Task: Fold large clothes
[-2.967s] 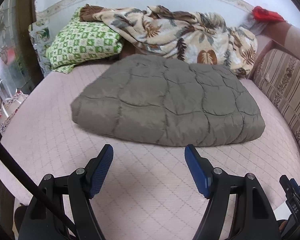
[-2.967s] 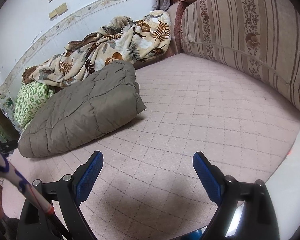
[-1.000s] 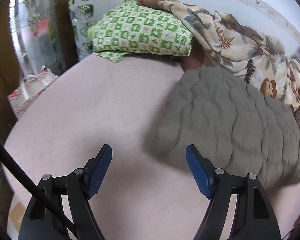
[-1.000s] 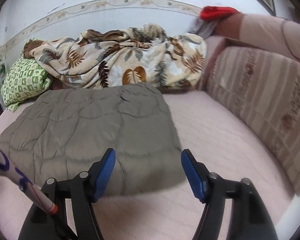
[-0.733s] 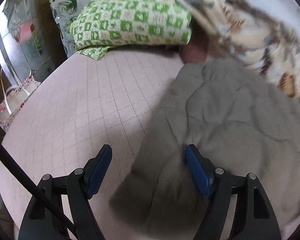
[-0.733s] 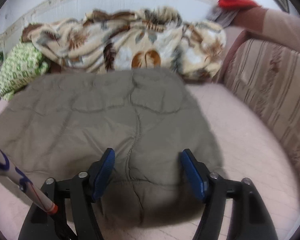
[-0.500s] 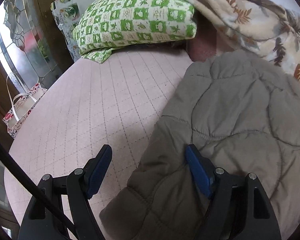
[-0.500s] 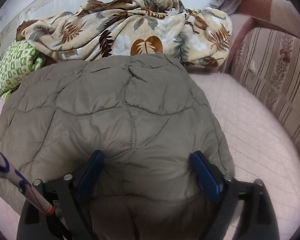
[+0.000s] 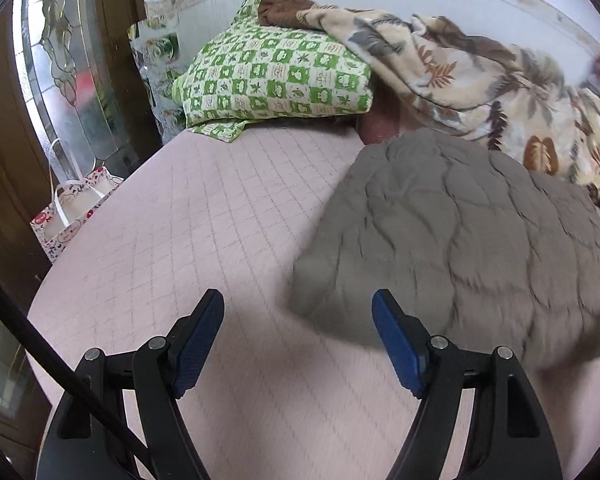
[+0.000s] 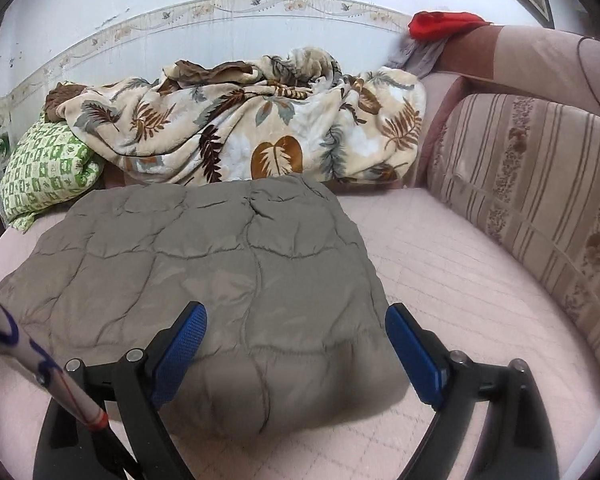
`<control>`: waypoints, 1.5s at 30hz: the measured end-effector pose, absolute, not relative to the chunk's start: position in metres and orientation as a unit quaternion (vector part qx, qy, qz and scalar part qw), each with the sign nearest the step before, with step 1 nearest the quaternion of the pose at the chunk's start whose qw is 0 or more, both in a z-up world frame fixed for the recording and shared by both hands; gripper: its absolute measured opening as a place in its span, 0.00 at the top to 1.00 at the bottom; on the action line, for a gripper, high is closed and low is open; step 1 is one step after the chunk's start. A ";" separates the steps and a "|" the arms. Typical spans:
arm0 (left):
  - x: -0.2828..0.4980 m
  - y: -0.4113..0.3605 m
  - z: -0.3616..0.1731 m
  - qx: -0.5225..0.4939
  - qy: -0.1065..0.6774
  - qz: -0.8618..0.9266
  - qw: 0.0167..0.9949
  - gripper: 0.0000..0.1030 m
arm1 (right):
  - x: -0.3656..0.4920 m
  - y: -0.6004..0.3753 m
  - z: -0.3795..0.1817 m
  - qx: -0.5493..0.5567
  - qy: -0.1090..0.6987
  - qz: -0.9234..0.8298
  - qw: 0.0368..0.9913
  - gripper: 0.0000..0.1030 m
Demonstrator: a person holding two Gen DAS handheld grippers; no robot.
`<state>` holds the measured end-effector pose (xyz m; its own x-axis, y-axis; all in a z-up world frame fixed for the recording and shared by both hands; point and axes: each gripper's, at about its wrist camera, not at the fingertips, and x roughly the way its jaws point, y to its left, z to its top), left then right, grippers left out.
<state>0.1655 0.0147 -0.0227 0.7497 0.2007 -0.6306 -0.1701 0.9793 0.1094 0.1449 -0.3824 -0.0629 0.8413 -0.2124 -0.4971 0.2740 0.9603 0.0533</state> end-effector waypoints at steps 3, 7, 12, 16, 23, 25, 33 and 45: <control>0.142 0.008 -0.024 0.022 0.342 0.085 0.936 0.27 | 0.136 -0.374 -0.060 0.056 0.255 -0.126 0.957 0.09; 0.120 0.001 -0.024 0.019 0.346 0.065 0.936 0.27 | 0.113 -0.363 -0.058 0.071 0.263 -0.113 0.955 0.09; 0.093 -0.005 -0.022 0.018 0.341 0.055 0.938 0.27 | 0.078 -0.352 -0.064 0.107 0.281 -0.089 0.950 0.09; 0.076 -0.007 -0.020 0.022 0.339 0.052 0.939 0.27 | 0.054 -0.343 -0.074 0.122 0.295 -0.074 0.945 0.09; 0.052 -0.013 -0.015 0.042 0.316 0.078 0.945 0.24 | 0.027 -0.333 -0.092 0.129 0.317 -0.067 0.937 0.09; 0.046 -0.015 -0.013 0.052 0.307 0.088 0.946 0.24 | 0.023 -0.332 -0.096 0.131 0.322 -0.067 0.935 0.09; 0.027 -0.019 -0.003 0.052 0.274 0.097 0.955 0.17 | 0.015 -0.331 -0.100 0.126 0.324 -0.070 0.935 0.09; 0.002 -0.016 0.015 0.009 0.222 0.083 0.971 0.11 | 0.010 -0.328 -0.100 0.115 0.322 -0.075 0.937 0.09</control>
<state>0.0022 -0.0165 0.0153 0.8872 0.1660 -0.4305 -0.1578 0.9859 0.0550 0.0103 -0.3284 -0.1005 0.7811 -0.0664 -0.6209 0.2149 0.9622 0.1673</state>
